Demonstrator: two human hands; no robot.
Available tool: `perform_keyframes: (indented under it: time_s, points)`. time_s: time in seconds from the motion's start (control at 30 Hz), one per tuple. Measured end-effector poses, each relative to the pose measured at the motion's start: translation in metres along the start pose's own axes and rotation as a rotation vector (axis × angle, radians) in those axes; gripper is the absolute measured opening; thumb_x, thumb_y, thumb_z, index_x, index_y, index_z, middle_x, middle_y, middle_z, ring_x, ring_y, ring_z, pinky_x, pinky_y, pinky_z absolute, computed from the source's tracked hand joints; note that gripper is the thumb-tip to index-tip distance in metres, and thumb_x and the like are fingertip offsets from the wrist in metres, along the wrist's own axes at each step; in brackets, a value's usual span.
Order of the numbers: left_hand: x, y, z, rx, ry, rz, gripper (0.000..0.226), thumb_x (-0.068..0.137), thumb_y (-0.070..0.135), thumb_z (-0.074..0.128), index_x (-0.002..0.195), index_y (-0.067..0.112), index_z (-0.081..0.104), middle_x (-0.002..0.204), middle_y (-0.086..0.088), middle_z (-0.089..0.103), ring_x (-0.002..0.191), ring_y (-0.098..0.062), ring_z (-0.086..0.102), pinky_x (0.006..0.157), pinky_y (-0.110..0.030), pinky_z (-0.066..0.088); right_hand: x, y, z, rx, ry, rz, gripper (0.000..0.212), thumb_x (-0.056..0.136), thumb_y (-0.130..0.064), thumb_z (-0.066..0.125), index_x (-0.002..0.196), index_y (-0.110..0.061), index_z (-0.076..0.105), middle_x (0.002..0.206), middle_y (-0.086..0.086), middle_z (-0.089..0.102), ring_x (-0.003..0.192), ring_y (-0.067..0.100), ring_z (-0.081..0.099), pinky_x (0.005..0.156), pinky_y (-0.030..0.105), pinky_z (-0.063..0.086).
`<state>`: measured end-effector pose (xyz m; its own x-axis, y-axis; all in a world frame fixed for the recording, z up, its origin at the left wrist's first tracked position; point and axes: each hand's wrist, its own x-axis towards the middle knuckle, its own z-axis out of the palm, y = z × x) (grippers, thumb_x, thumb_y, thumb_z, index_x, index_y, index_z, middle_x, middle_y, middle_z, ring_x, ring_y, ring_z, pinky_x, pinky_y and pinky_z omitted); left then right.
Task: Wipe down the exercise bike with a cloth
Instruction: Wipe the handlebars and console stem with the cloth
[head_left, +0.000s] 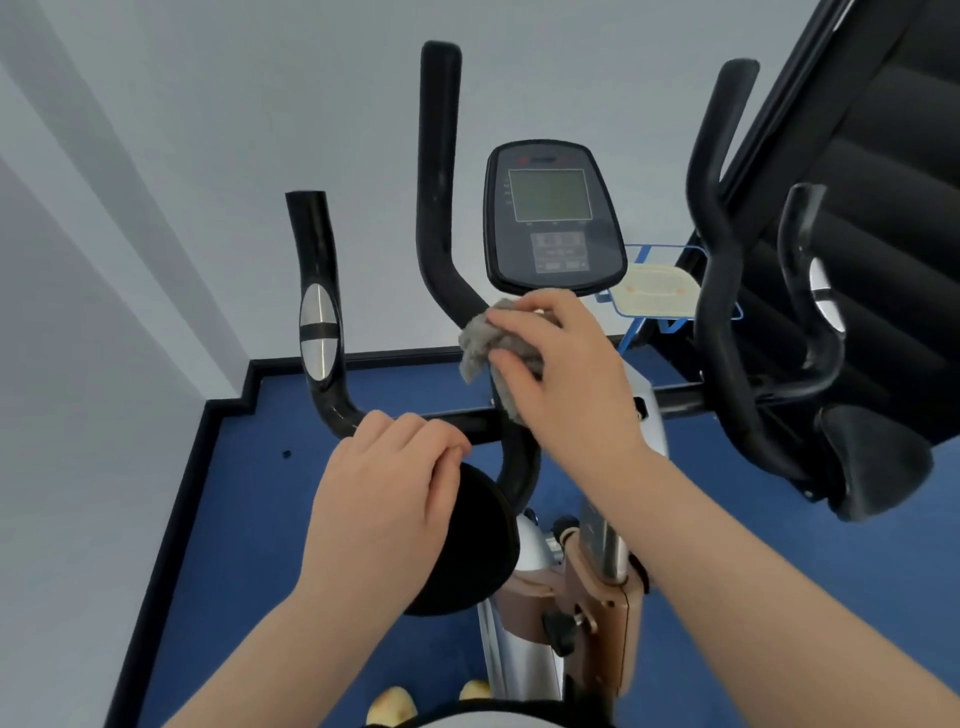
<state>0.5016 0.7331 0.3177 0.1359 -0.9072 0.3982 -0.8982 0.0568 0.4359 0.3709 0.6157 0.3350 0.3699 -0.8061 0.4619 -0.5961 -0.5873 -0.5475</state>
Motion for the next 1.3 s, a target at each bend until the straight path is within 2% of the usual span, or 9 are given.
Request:
perform_keyframes:
  time_s: [0.2, 0.33, 0.5, 0.67, 0.77, 0.87, 1.03, 1.17, 1.3]
  points:
    - [-0.001, 0.001, -0.001, -0.004, 0.002, -0.028, 0.016, 0.09, 0.021, 0.053, 0.087, 0.022, 0.068, 0.083, 0.012, 0.064, 0.076, -0.014, 0.052, 0.067, -0.038, 0.048, -0.038, 0.005, 0.005, 0.013, 0.071, 0.02, 0.033, 0.087, -0.019, 0.069, 0.12, -0.021, 0.067, 0.118, -0.002, 0.055, 0.108, 0.014, 0.053, 0.085, 0.034, 0.051]
    - [-0.001, -0.001, 0.001, -0.005, 0.001, -0.014, 0.015, 0.092, 0.02, 0.054, 0.087, 0.022, 0.068, 0.082, 0.012, 0.064, 0.075, -0.014, 0.05, 0.067, -0.037, 0.047, -0.008, 0.007, 0.004, 0.087, 0.076, 0.074, 0.025, 0.089, -0.018, 0.067, 0.114, -0.017, 0.07, 0.111, -0.004, 0.055, 0.102, 0.008, 0.053, 0.086, 0.011, 0.041]
    - [-0.001, 0.0, 0.001, -0.027, 0.004, -0.036, 0.014, 0.092, 0.02, 0.055, 0.086, 0.023, 0.067, 0.083, 0.014, 0.063, 0.077, -0.012, 0.05, 0.068, -0.037, 0.047, -0.068, -0.001, 0.009, 0.209, 0.18, 0.186, 0.022, 0.082, -0.016, 0.075, 0.103, -0.018, 0.069, 0.102, -0.007, 0.051, 0.095, 0.006, 0.056, 0.08, 0.018, 0.05]
    - [-0.001, -0.001, 0.003, -0.027, 0.004, -0.045, 0.014, 0.095, 0.017, 0.058, 0.087, 0.024, 0.067, 0.082, 0.013, 0.062, 0.078, -0.013, 0.048, 0.067, -0.035, 0.046, -0.048, 0.013, 0.0, 0.24, 0.181, 0.198, 0.018, 0.079, -0.015, 0.077, 0.095, -0.021, 0.071, 0.095, -0.008, 0.051, 0.092, -0.008, 0.05, 0.079, 0.003, 0.038]
    - [-0.001, -0.001, 0.001, -0.036, -0.005, -0.039, 0.015, 0.094, 0.02, 0.054, 0.087, 0.024, 0.067, 0.083, 0.014, 0.062, 0.078, -0.013, 0.048, 0.068, -0.034, 0.046, -0.058, 0.009, 0.006, 0.292, 0.243, 0.289, 0.018, 0.08, -0.012, 0.078, 0.094, -0.021, 0.07, 0.096, -0.008, 0.052, 0.093, -0.009, 0.051, 0.08, 0.002, 0.037]
    - [-0.003, 0.001, -0.001, -0.021, 0.0, -0.05, 0.015, 0.093, 0.021, 0.053, 0.087, 0.025, 0.067, 0.083, 0.016, 0.062, 0.077, -0.011, 0.048, 0.068, -0.034, 0.046, -0.091, 0.002, 0.006, 0.296, 0.205, 0.212, 0.022, 0.078, -0.009, 0.078, 0.094, -0.02, 0.068, 0.096, -0.012, 0.051, 0.095, -0.001, 0.055, 0.08, 0.006, 0.042]
    - [-0.001, -0.001, 0.002, -0.01, 0.001, -0.03, 0.017, 0.094, 0.022, 0.051, 0.087, 0.023, 0.067, 0.083, 0.013, 0.063, 0.078, -0.013, 0.049, 0.068, -0.035, 0.046, -0.051, 0.01, 0.009, 0.274, 0.233, 0.187, 0.016, 0.081, -0.009, 0.075, 0.095, -0.014, 0.07, 0.095, -0.009, 0.048, 0.092, -0.007, 0.051, 0.08, 0.004, 0.038]
    - [-0.003, 0.0, 0.002, -0.025, 0.019, -0.053, 0.015, 0.094, 0.017, 0.056, 0.087, 0.024, 0.067, 0.083, 0.015, 0.062, 0.078, -0.012, 0.048, 0.067, -0.034, 0.046, -0.1, 0.006, 0.018, 0.246, 0.255, 0.076, 0.015, 0.083, -0.017, 0.07, 0.097, -0.013, 0.069, 0.099, -0.005, 0.047, 0.094, 0.006, 0.055, 0.079, 0.013, 0.045]
    - [-0.001, -0.001, 0.005, -0.001, 0.022, -0.03, 0.018, 0.093, 0.023, 0.05, 0.087, 0.023, 0.067, 0.083, 0.013, 0.063, 0.078, -0.012, 0.049, 0.068, -0.032, 0.045, -0.062, 0.018, 0.016, 0.204, 0.229, 0.013, 0.015, 0.081, -0.003, 0.073, 0.095, -0.007, 0.071, 0.099, 0.001, 0.05, 0.093, 0.0, 0.051, 0.081, 0.012, 0.042]
